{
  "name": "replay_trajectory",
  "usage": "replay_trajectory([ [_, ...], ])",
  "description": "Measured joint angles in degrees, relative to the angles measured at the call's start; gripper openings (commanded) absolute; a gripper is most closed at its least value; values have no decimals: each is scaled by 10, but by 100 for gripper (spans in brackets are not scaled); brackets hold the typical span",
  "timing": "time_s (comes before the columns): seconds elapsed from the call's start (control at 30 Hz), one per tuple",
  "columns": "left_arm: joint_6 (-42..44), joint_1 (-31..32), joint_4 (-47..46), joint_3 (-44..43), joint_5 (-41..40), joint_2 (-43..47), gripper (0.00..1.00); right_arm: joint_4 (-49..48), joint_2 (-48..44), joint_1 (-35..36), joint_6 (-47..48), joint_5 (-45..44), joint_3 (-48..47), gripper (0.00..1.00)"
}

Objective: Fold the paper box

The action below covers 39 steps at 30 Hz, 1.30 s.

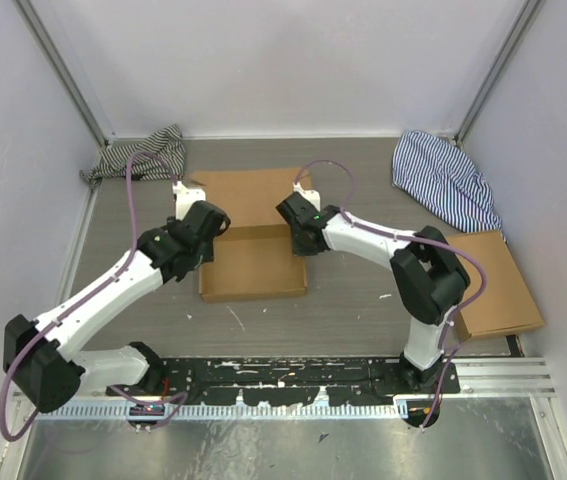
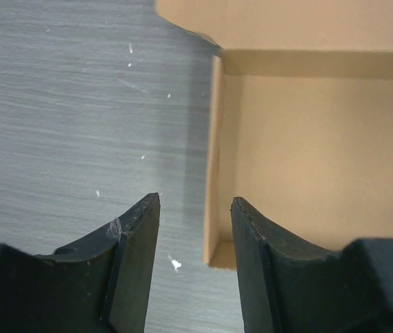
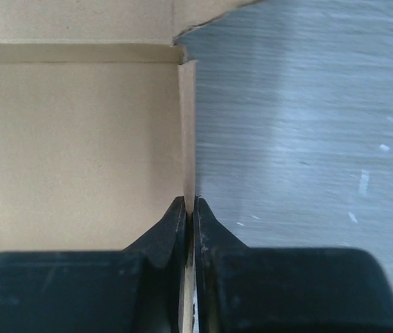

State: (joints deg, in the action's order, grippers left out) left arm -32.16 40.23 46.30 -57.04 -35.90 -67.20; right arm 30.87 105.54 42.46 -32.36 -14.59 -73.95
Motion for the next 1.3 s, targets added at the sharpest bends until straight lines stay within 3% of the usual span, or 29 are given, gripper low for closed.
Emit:
replay_trajectory([
  [0.03, -1, -7, -4, -9, 6, -12, 53, 1, -12, -4, 2, -7, 16, 28],
  [0.13, 0, -44, -26, -44, 35, -54, 54, 4, -50, -11, 7, -27, 63, 85],
  [0.17, 0, -60, -34, -59, 47, -71, 54, 4, -64, -11, 10, -33, 82, 98],
  [0.2, 0, -78, -42, -74, 61, -89, 54, 7, -80, -10, 13, -38, 99, 100],
  [0.47, 3, -206, -85, -164, 158, -198, 53, 23, -205, -45, 38, -50, 106, 100],
  [0.63, 17, -263, -97, -259, 216, -304, 52, -25, -209, -205, 53, 76, 45, 96],
  [0.73, 26, -287, -99, -321, 265, -379, 52, -40, -158, -285, 66, 140, -15, 87],
  [0.9, 20, -338, -109, -346, 378, -468, 56, -63, -43, -304, 81, 222, -93, 73],
  [1.1, -12, -406, -136, -321, 483, -490, 56, -62, 72, -311, 88, 280, -132, 71],
  [1.3, -25, -406, -164, -331, 525, -502, 54, -56, 131, -318, 99, 312, -165, 66],
])
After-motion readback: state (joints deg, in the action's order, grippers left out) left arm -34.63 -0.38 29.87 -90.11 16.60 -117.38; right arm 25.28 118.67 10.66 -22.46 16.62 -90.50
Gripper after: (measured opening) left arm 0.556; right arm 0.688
